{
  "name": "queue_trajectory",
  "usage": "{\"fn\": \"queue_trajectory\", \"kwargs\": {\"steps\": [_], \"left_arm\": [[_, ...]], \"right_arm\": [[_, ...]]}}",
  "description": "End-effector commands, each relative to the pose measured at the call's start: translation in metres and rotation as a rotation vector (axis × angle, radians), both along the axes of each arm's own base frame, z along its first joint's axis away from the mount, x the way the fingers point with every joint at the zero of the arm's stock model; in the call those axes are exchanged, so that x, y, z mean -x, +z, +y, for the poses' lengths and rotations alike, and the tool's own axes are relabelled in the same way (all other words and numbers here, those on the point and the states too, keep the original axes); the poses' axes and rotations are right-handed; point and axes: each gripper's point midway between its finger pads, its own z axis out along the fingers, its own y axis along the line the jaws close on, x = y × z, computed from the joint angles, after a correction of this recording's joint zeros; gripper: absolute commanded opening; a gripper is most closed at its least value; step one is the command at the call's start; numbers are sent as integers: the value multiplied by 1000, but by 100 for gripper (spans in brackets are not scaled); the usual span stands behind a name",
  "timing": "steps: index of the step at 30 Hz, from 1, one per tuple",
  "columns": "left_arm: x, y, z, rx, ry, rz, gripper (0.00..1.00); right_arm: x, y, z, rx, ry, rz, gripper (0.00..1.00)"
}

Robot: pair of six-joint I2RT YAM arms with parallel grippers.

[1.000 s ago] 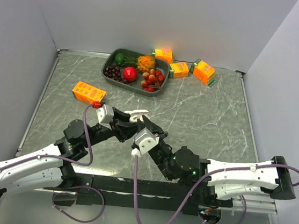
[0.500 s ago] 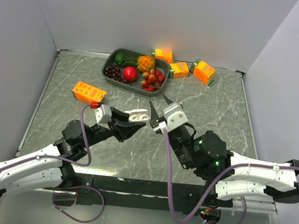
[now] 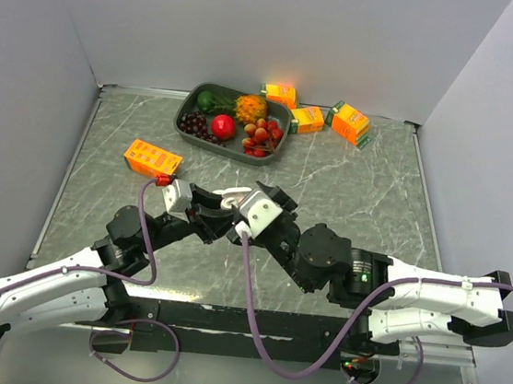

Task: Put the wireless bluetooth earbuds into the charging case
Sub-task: Place the earbud in the charging case.

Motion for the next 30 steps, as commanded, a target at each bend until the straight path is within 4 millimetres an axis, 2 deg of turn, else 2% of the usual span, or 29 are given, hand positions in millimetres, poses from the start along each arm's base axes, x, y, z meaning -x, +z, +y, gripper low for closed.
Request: {"fn": "queue_trajectory", "kwargs": {"steps": [1, 4, 15, 26, 30], "left_arm": [[2, 20, 6, 49, 9, -36, 1], [2, 20, 7, 50, 8, -36, 1], [2, 17, 5, 39, 4, -31, 1], [5, 15, 0, 26, -25, -26, 1], [5, 16, 0, 30, -25, -29, 1]], "right_arm": [[1, 11, 1, -18, 14, 21, 69], [-1, 10, 1, -20, 6, 24, 70], [-10, 30, -8, -109, -14, 15, 71], [-22, 28, -7, -114, -33, 28, 71], [-24, 20, -4, -96, -32, 40, 71]]}}
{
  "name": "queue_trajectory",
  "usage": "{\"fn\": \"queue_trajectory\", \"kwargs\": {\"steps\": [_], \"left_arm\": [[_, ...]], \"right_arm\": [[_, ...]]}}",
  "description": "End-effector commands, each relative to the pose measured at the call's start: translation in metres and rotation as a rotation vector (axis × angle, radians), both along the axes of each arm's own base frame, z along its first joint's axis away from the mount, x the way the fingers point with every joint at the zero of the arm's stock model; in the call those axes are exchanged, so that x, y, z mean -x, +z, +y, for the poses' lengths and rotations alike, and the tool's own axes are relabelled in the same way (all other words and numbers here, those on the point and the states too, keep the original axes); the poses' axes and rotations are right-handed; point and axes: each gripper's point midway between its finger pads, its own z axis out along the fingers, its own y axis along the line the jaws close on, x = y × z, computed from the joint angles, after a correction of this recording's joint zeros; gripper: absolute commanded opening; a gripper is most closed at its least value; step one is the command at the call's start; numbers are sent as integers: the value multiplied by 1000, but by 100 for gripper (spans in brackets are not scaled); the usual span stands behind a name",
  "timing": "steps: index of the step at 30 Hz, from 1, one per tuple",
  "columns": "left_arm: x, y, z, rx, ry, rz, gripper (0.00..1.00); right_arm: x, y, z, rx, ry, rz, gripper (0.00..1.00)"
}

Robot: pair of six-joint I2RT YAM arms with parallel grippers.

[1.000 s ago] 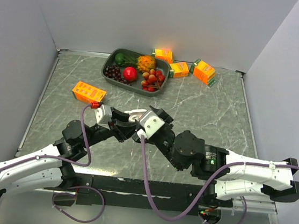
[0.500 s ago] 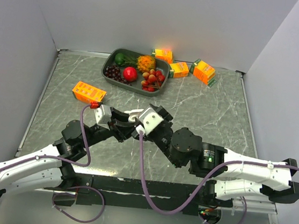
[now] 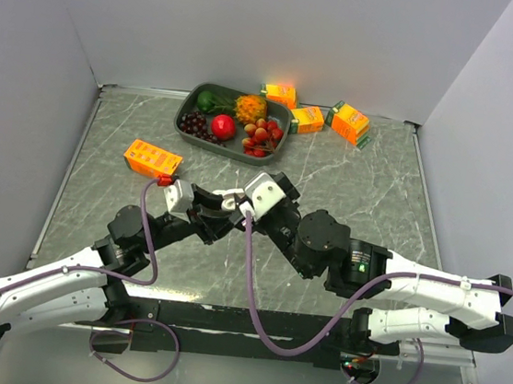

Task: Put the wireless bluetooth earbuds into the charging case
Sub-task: Place the earbud in the charging case.

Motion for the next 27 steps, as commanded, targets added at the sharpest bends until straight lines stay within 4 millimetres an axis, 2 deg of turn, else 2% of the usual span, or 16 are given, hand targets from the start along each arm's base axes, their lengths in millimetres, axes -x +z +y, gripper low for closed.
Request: {"fn": "queue_trajectory", "kwargs": {"steps": [1, 14, 27], "left_arm": [[5, 21, 2, 44, -17, -37, 1], [5, 29, 6, 59, -3, -54, 1], [3, 40, 16, 82, 35, -73, 1]], "right_arm": [[-1, 21, 0, -72, 10, 4, 71], [5, -7, 5, -25, 35, 73, 71], [6, -16, 2, -3, 33, 97, 72]]}}
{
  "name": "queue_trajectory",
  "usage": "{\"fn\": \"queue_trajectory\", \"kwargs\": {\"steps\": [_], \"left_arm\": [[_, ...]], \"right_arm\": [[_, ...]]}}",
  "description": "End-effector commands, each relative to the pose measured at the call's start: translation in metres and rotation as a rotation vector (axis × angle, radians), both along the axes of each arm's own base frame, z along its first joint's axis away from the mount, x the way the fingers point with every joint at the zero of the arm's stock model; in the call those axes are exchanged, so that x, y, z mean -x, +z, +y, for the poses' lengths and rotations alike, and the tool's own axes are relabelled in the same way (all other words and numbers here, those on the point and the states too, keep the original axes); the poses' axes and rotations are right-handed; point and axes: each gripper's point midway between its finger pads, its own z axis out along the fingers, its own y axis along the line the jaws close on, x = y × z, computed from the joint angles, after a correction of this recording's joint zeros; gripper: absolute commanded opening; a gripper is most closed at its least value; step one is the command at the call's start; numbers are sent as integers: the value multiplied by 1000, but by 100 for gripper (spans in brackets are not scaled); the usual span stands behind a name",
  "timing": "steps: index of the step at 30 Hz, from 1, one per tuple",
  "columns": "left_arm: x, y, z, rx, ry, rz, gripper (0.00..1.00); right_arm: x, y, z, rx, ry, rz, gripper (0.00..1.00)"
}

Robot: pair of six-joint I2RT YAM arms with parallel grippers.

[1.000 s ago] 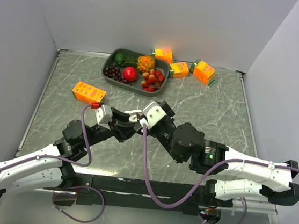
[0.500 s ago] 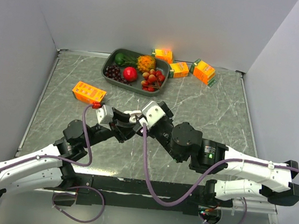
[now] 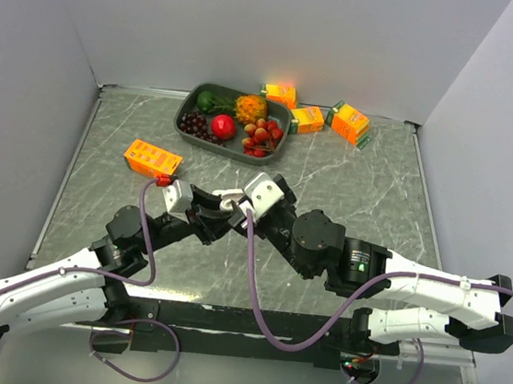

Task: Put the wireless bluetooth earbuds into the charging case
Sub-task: Place the earbud in the charging case, then close the charging case.

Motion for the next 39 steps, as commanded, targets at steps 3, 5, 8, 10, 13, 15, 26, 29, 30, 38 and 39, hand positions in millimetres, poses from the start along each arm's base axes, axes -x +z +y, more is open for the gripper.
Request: {"fn": "queue_trajectory", "kwargs": {"steps": [3, 5, 8, 10, 13, 15, 26, 29, 30, 38, 39], "left_arm": [[3, 38, 11, 84, 25, -77, 1], [2, 36, 11, 81, 25, -72, 1], [2, 28, 9, 71, 21, -58, 1], [1, 23, 8, 63, 17, -51, 1], [3, 16, 6, 50, 4, -41, 1], [4, 15, 5, 46, -4, -47, 1], [18, 3, -1, -48, -77, -132, 1], [19, 1, -1, -65, -81, -148, 1], [19, 1, -1, -66, -79, -150, 1], [17, 3, 2, -61, -56, -157, 1], [16, 3, 3, -59, -51, -154, 1]], "right_arm": [[1, 7, -7, -16, -3, 9, 72], [2, 22, -11, -62, -2, 1, 72], [5, 49, -21, -146, 9, -17, 72], [4, 65, -26, -197, 8, -26, 73], [1, 76, -31, -225, 9, -15, 73], [-8, 79, -31, -223, -8, 8, 69], [-23, 31, -1, -28, 58, 286, 42], [-20, 20, 11, 10, 95, 328, 43], [-19, 15, 12, 31, 100, 340, 43], [-14, 3, 20, 54, 127, 385, 44], [-14, 1, 20, 57, 129, 389, 44]]}}
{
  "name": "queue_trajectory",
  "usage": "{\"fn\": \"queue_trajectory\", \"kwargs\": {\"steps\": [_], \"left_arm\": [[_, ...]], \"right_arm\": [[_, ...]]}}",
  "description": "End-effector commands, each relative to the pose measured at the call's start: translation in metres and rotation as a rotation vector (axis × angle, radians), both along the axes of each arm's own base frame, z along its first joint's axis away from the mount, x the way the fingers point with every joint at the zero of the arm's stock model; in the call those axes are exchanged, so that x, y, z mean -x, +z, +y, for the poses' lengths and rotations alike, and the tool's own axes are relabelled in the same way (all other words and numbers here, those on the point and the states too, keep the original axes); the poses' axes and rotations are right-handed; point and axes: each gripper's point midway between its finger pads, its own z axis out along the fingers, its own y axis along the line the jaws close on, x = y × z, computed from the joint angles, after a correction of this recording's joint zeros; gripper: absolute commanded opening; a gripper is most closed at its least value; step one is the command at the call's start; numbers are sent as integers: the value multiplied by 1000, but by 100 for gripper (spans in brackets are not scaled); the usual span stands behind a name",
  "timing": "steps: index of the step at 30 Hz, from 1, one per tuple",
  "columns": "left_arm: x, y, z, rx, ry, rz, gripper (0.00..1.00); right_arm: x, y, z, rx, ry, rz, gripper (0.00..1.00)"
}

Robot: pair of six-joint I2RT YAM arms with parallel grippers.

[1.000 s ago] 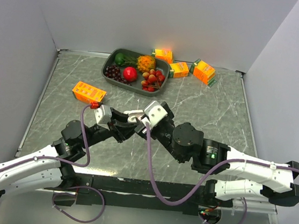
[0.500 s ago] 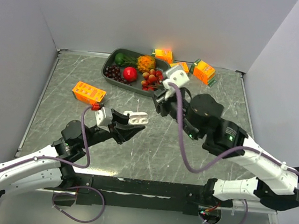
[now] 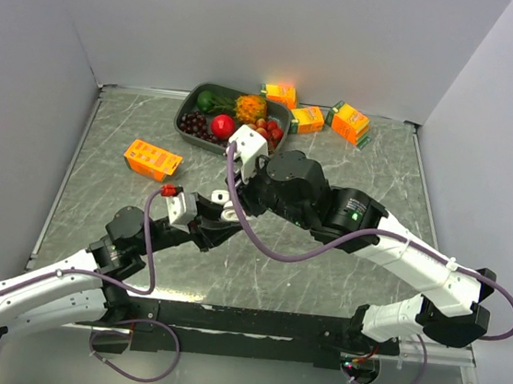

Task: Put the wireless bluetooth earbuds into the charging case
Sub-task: Close the charging case.

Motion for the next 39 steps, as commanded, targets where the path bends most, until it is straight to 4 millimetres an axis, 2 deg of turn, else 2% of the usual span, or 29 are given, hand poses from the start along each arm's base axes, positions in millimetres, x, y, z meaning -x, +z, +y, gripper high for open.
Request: {"fn": "queue_trajectory", "kwargs": {"steps": [1, 10, 24, 39], "left_arm": [[1, 13, 5, 38, 12, -46, 1], [-4, 17, 9, 58, 51, -33, 1], [-7, 19, 10, 71, 64, -24, 1], [-9, 31, 18, 114, 100, -26, 1]], "right_arm": [[6, 15, -3, -42, 16, 22, 44], [12, 10, -9, -54, 9, 48, 45], [15, 16, -16, -80, -5, 39, 46], [28, 0, -11, -54, 23, 71, 46]]}}
